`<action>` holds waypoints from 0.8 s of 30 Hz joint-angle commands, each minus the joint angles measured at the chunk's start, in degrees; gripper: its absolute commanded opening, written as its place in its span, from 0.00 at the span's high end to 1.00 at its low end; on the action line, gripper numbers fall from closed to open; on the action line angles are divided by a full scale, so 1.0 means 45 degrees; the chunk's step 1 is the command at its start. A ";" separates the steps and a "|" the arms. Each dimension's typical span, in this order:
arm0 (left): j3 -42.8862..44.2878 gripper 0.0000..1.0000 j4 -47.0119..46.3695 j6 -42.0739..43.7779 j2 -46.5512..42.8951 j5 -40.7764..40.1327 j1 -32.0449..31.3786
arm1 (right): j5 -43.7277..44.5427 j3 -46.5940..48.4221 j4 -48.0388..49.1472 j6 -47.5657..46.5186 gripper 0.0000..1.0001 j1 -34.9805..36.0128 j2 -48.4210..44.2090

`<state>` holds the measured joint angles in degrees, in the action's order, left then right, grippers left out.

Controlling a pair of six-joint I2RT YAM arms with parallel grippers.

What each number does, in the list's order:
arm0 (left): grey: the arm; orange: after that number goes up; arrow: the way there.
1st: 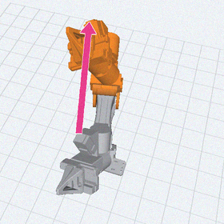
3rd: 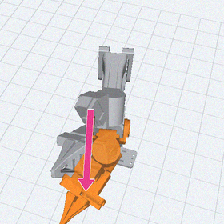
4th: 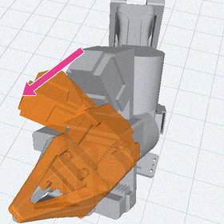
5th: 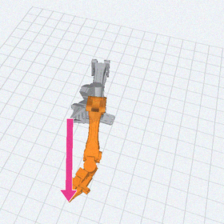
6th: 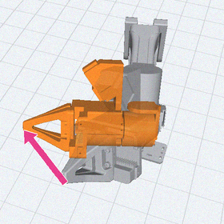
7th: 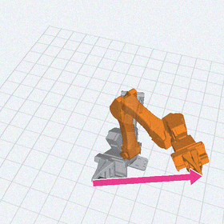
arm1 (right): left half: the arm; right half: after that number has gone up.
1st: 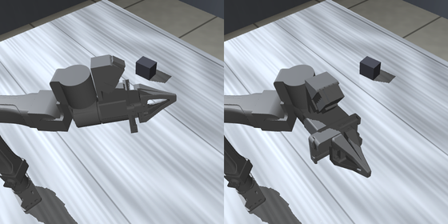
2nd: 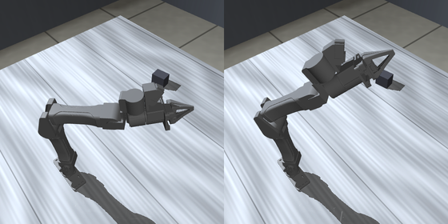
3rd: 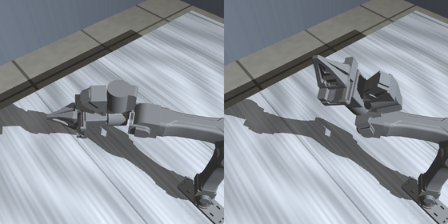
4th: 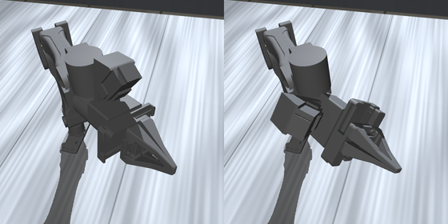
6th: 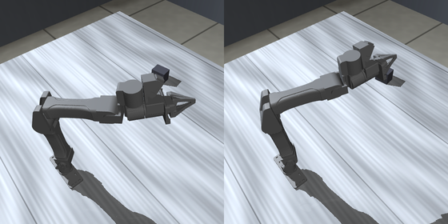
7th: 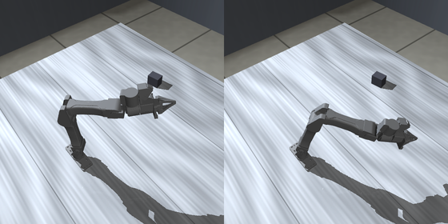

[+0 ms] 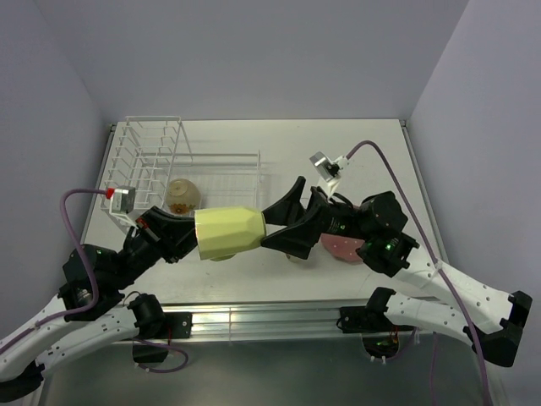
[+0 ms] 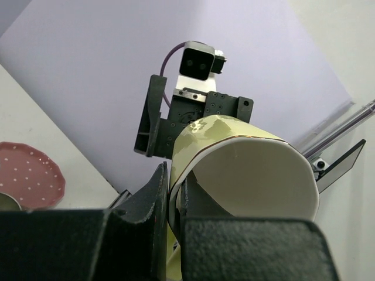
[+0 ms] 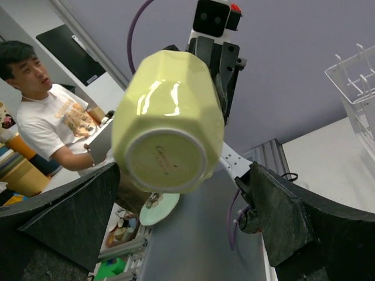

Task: Load the mixed dishes into the dish rack

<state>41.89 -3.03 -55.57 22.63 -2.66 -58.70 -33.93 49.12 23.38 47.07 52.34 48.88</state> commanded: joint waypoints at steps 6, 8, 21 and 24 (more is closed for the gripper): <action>-0.0109 1.00 -0.2628 -0.0620 -0.0147 -0.0054 -0.0023 | -0.0019 0.0783 0.1522 -0.0031 0.00 0.0440 0.0387; -0.0168 1.00 -0.2745 -0.0620 -0.0147 -0.0015 -0.0023 | 0.0001 0.0822 0.1970 0.0106 0.00 0.0460 0.0426; -0.0480 1.00 -0.3038 -0.0522 -0.0108 -0.0133 -0.0023 | 0.0021 0.1603 0.3008 0.0537 0.01 0.1026 0.1695; -0.0519 1.00 -0.3019 -0.0541 -0.0107 -0.0133 -0.0023 | 0.0118 0.1798 0.2970 0.0458 0.02 0.1065 0.1988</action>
<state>39.09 -9.15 -56.69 22.59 -2.70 -58.70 -33.63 53.56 33.12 49.21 56.29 57.25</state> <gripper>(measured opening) 0.104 0.988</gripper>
